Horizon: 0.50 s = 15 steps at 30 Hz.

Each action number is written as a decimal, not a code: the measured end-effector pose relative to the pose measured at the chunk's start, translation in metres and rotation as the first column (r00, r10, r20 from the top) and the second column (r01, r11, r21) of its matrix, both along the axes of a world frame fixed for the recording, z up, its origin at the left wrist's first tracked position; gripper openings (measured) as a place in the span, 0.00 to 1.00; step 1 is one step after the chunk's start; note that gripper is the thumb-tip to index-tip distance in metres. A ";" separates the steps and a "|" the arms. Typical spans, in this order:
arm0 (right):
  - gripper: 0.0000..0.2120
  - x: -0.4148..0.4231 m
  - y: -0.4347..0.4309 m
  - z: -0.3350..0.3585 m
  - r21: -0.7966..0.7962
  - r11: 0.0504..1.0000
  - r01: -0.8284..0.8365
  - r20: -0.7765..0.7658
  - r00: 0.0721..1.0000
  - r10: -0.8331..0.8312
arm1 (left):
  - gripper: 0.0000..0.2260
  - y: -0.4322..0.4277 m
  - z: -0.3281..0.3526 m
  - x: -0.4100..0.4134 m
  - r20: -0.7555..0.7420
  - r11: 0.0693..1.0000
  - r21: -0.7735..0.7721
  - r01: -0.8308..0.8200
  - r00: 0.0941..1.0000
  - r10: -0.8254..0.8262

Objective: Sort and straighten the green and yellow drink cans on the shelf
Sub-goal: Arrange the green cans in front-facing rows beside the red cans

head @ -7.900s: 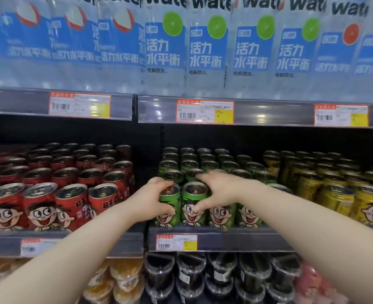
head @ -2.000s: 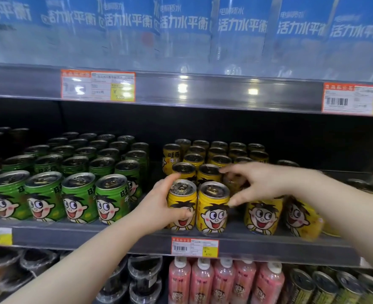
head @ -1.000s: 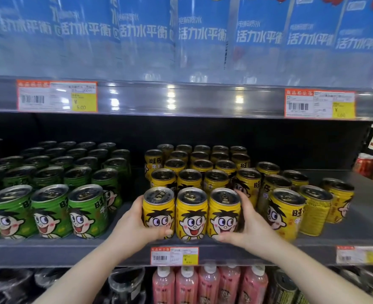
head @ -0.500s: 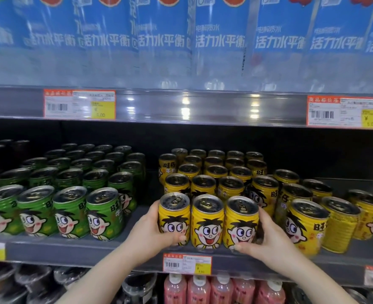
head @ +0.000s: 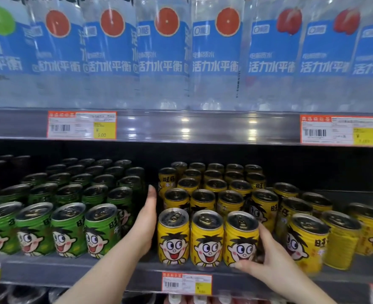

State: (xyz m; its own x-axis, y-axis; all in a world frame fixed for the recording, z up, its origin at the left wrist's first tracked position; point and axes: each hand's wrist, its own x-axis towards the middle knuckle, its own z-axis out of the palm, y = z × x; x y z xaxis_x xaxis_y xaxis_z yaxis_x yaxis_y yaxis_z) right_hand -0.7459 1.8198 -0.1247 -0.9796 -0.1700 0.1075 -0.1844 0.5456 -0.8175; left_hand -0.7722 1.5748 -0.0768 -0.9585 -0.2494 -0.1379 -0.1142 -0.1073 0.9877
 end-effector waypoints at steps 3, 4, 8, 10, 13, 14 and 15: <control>0.47 0.000 0.000 0.001 0.012 1.000 -0.001 0.000 1.000 0.001 | 0.25 0.003 -0.008 -0.005 0.020 0.972 0.197 0.127 0.991 -0.134; 0.47 0.000 0.000 0.001 0.018 1.000 -0.004 -0.002 1.000 0.004 | 0.27 0.002 -0.013 -0.009 0.015 0.961 0.235 0.148 0.988 -0.155; 0.45 -0.001 -0.001 0.002 0.038 0.999 0.000 -0.005 1.000 0.000 | 0.31 -0.003 -0.024 -0.019 0.006 0.943 0.277 0.183 0.981 -0.193; 0.45 -0.001 0.000 0.002 0.044 0.999 0.010 0.005 1.000 -0.010 | 0.32 -0.002 -0.024 -0.020 0.011 0.934 0.283 0.218 0.973 -0.230; 0.45 -0.002 0.000 0.003 0.042 0.999 0.004 0.025 1.000 -0.005 | 0.33 -0.002 -0.026 -0.023 0.011 0.925 0.308 0.223 0.971 -0.238; 0.45 -0.002 0.000 0.003 0.043 0.999 0.001 0.031 1.000 -0.003 | 0.33 -0.002 -0.026 -0.023 0.012 0.925 0.311 0.220 0.972 -0.235; 0.47 -0.002 0.000 0.004 0.043 0.999 0.003 0.037 0.999 -0.005 | 0.33 -0.002 -0.027 -0.024 0.007 0.925 0.311 0.216 0.973 -0.230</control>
State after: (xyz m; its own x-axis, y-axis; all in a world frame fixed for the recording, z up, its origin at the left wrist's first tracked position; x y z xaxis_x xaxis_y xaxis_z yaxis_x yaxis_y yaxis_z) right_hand -0.7475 1.8195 -0.1208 -0.9834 -0.1697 0.0640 -0.1523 0.5809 -0.7996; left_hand -0.7960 1.5727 -0.1038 -0.9760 0.0312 -0.2154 -0.2115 -0.3708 0.9043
